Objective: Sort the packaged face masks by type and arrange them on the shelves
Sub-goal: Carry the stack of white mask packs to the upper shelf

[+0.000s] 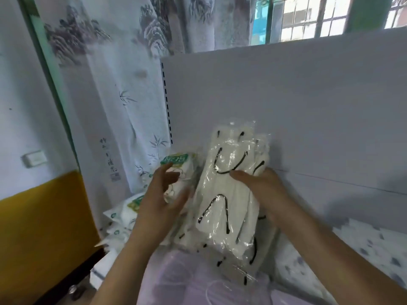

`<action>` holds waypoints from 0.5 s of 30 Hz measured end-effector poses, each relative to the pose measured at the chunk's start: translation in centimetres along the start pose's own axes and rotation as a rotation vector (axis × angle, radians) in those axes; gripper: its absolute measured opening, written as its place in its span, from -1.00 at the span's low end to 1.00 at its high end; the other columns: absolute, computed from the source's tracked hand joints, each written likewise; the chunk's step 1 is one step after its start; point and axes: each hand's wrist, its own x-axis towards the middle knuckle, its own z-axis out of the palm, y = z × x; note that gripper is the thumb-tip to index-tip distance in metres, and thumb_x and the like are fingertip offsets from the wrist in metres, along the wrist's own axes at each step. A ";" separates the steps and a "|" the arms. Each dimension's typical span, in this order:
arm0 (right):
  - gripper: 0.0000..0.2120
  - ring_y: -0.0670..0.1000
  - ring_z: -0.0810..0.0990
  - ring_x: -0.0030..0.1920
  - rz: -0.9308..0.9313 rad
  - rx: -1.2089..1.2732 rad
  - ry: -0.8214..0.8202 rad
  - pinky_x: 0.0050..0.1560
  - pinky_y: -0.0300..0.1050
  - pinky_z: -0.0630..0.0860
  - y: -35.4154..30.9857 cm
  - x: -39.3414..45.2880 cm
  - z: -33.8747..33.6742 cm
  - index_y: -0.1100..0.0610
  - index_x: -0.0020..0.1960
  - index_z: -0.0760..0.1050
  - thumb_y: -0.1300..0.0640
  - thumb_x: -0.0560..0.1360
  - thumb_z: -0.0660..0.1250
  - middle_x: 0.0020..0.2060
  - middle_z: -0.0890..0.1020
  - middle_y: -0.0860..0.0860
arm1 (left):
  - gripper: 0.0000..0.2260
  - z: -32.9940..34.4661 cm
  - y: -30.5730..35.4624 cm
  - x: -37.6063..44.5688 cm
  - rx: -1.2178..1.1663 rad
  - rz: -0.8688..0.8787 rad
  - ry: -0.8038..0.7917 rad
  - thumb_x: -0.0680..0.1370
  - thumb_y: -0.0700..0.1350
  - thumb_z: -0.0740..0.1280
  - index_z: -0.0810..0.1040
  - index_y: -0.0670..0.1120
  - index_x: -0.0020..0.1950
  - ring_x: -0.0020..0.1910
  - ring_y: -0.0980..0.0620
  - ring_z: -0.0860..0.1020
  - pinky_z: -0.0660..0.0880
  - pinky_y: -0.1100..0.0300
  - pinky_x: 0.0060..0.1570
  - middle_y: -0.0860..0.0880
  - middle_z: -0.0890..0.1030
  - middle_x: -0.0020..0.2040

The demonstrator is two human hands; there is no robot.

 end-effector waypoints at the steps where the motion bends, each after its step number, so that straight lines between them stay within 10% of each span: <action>1: -0.81 -0.01 0.72 -0.12 0.033 0.014 0.039 -0.01 -0.02 0.64 -0.1 0.8 0.1 0.02 -0.02 0.63 0.04 0.40 0.54 -0.12 0.74 -0.02 | -0.50 -1.3 -0.4 0.6 0.122 0.060 0.067 0.53 0.05 0.43 0.39 0.12 0.44 0.21 0.26 0.50 0.41 0.25 0.17 0.15 0.55 0.25; 5: -0.55 0.00 0.69 -0.06 0.182 -0.088 0.055 -0.23 -0.17 0.60 2.2 2.5 2.0 0.10 0.17 0.54 -0.01 0.36 0.57 0.04 0.70 0.04 | -0.48 -5.2 -4.2 3.1 0.661 -0.001 -0.132 0.53 0.34 0.22 0.45 0.16 0.43 0.38 -0.05 0.40 0.38 0.01 0.29 0.04 0.50 0.39; 8: -0.24 0.03 0.59 0.14 0.221 -0.278 0.108 -0.01 -0.24 0.49 4.4 2.4 5.3 0.18 0.46 0.30 -0.02 0.39 0.54 0.28 0.56 0.07 | -0.40 -5.0 -7.6 2.9 0.776 -0.153 -0.383 0.53 0.41 0.13 0.35 0.20 0.50 0.42 -0.10 0.37 0.37 -0.03 0.34 0.03 0.40 0.48; 11: 0.02 0.13 0.41 0.38 0.268 -0.416 0.141 0.09 -0.23 0.36 5.4 2.1 8.2 0.23 0.58 -0.27 -0.05 0.51 0.42 0.46 0.35 0.13 | -0.19 -4.2 -9.4 2.2 0.783 -0.147 -0.325 0.35 0.50 -0.16 0.38 0.20 0.47 0.40 -0.10 0.38 0.33 -0.05 0.33 0.05 0.41 0.46; 15: -0.09 0.10 0.08 0.55 0.044 -0.672 0.196 0.36 -0.25 0.14 6.9 1.3 10.0 0.15 0.58 -0.33 -0.02 0.58 0.30 0.59 -0.07 0.11 | -0.22 -3.6 -10.6 2.3 0.779 -0.100 -0.244 0.36 0.46 -0.15 0.46 0.19 0.41 0.39 -0.13 0.40 0.34 -0.10 0.32 0.03 0.47 0.41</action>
